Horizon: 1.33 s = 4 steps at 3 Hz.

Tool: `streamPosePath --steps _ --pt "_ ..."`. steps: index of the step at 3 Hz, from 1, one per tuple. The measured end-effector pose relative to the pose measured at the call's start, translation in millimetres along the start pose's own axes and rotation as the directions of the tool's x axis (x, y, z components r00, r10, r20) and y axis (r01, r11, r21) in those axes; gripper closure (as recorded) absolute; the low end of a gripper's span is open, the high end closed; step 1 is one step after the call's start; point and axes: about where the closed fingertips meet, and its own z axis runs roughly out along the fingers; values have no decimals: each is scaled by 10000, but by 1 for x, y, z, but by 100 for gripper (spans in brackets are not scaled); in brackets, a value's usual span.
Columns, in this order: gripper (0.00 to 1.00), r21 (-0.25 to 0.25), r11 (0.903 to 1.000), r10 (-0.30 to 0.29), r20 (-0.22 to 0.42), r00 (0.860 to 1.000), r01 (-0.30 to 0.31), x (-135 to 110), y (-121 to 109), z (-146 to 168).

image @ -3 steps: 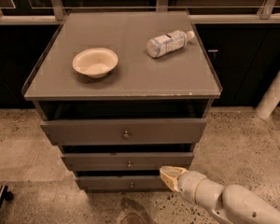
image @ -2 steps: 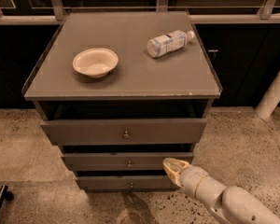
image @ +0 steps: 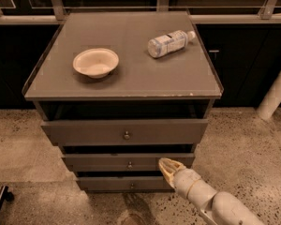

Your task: Open middle drawer

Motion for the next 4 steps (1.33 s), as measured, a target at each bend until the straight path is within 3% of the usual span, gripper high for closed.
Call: streamPosePath --steps 2,4 --pt "100 274 9933 -1098 -705 9914 1120 16 -16 40" --pt "100 899 9889 -1104 -909 9897 1186 26 -44 69"
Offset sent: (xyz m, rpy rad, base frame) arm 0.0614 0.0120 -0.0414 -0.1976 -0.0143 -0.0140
